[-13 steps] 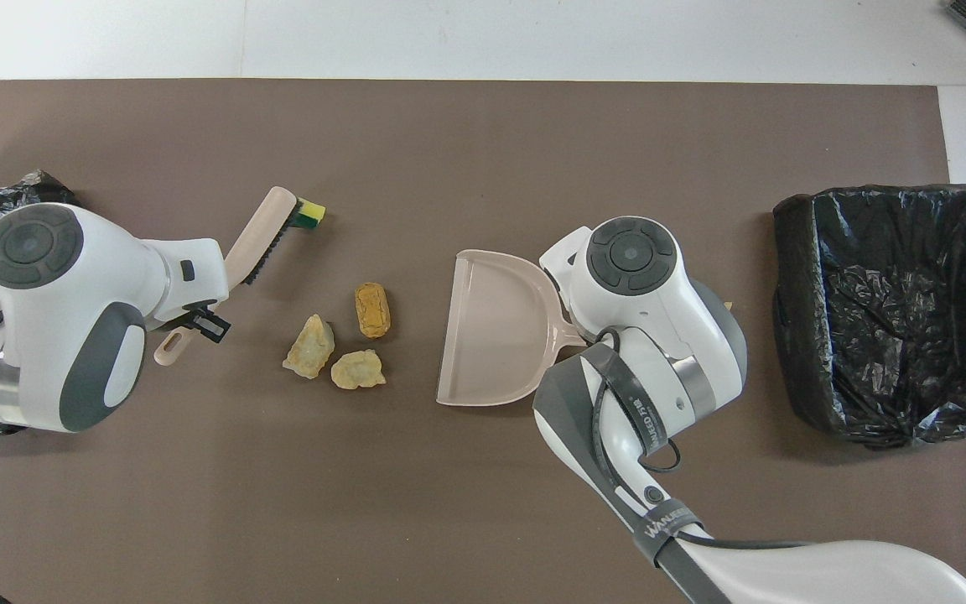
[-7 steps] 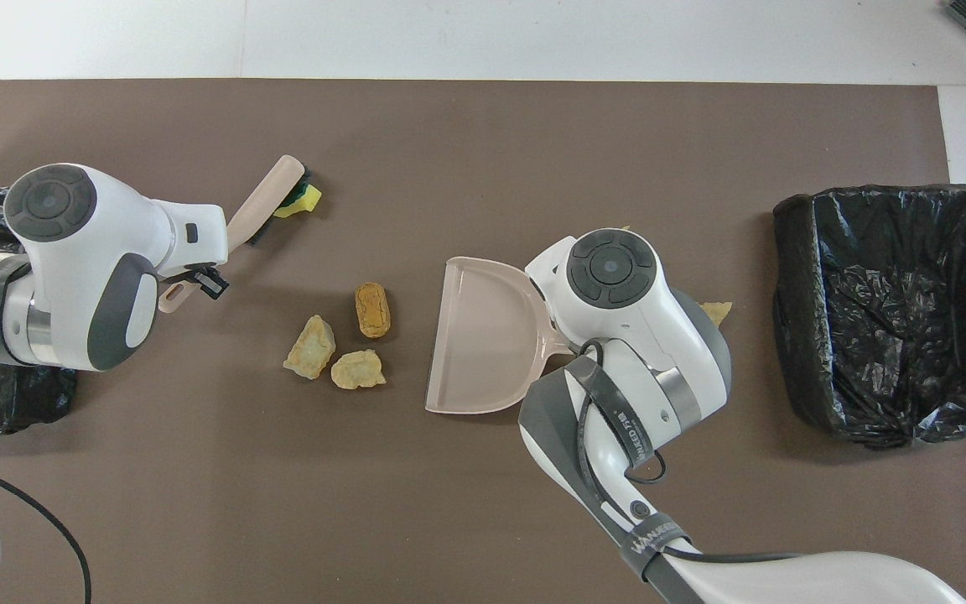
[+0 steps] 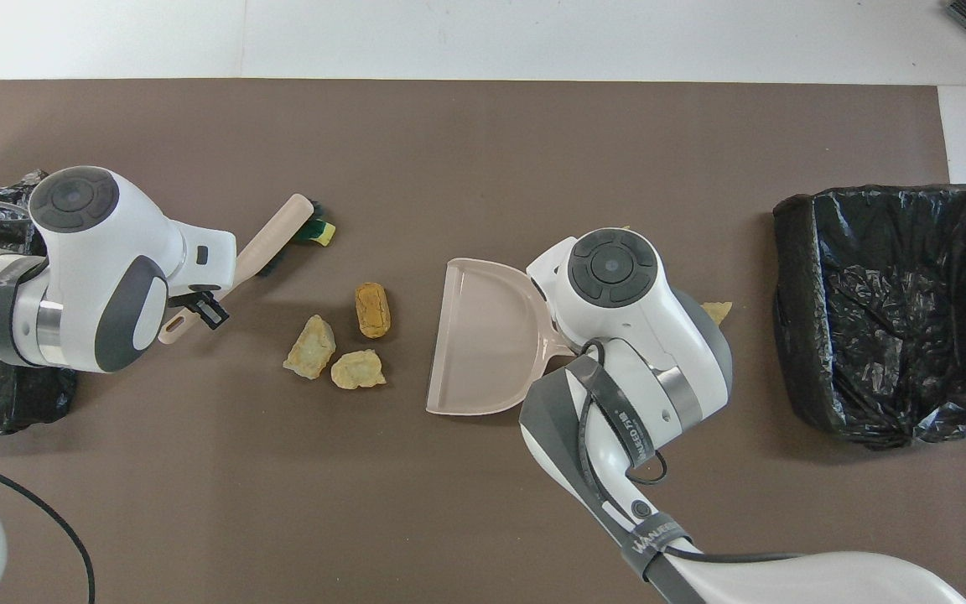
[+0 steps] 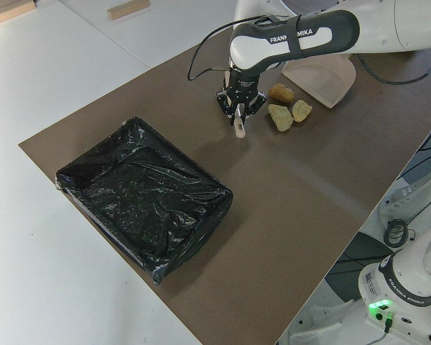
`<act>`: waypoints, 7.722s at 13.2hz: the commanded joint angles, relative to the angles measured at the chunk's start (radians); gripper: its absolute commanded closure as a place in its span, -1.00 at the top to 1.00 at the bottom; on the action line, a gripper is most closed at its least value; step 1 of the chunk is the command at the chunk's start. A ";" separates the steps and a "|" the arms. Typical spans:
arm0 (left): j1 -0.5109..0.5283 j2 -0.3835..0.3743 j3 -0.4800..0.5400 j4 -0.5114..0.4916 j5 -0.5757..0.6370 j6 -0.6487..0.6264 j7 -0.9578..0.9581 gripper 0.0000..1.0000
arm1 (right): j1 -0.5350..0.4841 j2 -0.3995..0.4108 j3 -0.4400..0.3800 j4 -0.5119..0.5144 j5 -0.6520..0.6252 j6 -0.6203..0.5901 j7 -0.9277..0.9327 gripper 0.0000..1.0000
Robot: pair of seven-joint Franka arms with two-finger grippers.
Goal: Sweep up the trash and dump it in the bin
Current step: 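Sweep the trash pieces toward the dustpan with the left gripper's brush, then brush the trash pieces into the dustpan held by the right gripper, then carry the dustpan to the bin with the right gripper and tip it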
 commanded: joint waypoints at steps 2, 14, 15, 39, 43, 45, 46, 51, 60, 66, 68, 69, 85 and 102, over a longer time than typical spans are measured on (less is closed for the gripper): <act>-0.043 -0.102 0.004 -0.029 -0.007 -0.166 0.018 -1.00 | -0.007 -0.024 0.003 -0.019 0.015 -0.018 0.011 -1.00; -0.014 -0.440 0.004 -0.408 -0.028 -0.082 -0.577 -1.00 | -0.013 -0.021 0.003 -0.017 0.015 -0.011 0.011 -1.00; -0.012 -0.440 0.005 -0.409 -0.048 -0.083 -0.579 -1.00 | -0.014 -0.019 0.003 -0.017 0.015 -0.010 0.010 -1.00; -0.477 -0.294 -0.001 -0.351 -0.476 0.157 -1.027 -1.00 | -0.002 -0.002 0.003 -0.026 0.020 0.051 -0.007 -1.00; -0.564 -0.265 -0.004 -0.270 -0.519 0.162 -1.067 -1.00 | -0.004 -0.004 0.003 -0.026 0.020 0.050 -0.007 -1.00; -0.583 -0.246 -0.004 -0.213 -0.519 0.145 -1.122 -1.00 | -0.004 -0.004 0.003 -0.028 0.020 0.048 -0.007 -1.00; -0.583 -0.251 -0.002 -0.204 -0.519 0.144 -1.151 -1.00 | -0.004 -0.004 0.003 -0.028 0.020 0.048 -0.006 -1.00; -0.510 -0.277 0.009 -0.170 -0.478 0.038 -1.183 -1.00 | -0.005 -0.004 0.003 -0.028 0.020 0.050 -0.006 -1.00; -0.272 -0.096 0.009 -0.093 -0.355 0.047 -0.861 -1.00 | 0.003 -0.021 0.005 -0.063 0.021 0.048 0.141 -1.00; -0.417 -0.121 -0.001 -0.110 -0.355 0.010 -0.762 -1.00 | 0.003 -0.028 0.005 -0.082 0.020 0.058 0.149 -1.00; -0.489 -0.136 -0.004 -0.107 -0.356 -0.023 -0.769 -1.00 | 0.003 -0.028 0.005 -0.082 0.021 0.058 0.149 -1.00; -0.523 -0.142 -0.004 -0.102 -0.356 -0.033 -0.774 -1.00 | 0.003 -0.028 0.005 -0.082 0.021 0.058 0.149 -1.00; -0.272 -0.311 0.016 -0.087 -0.306 -0.243 -1.133 -1.00 | -0.088 -0.109 0.003 -0.046 0.021 0.015 0.063 -1.00; -0.670 -0.348 0.005 -0.429 -0.333 0.055 -1.340 -1.00 | -0.890 -0.234 -0.034 0.148 -0.138 -0.127 -0.743 -1.00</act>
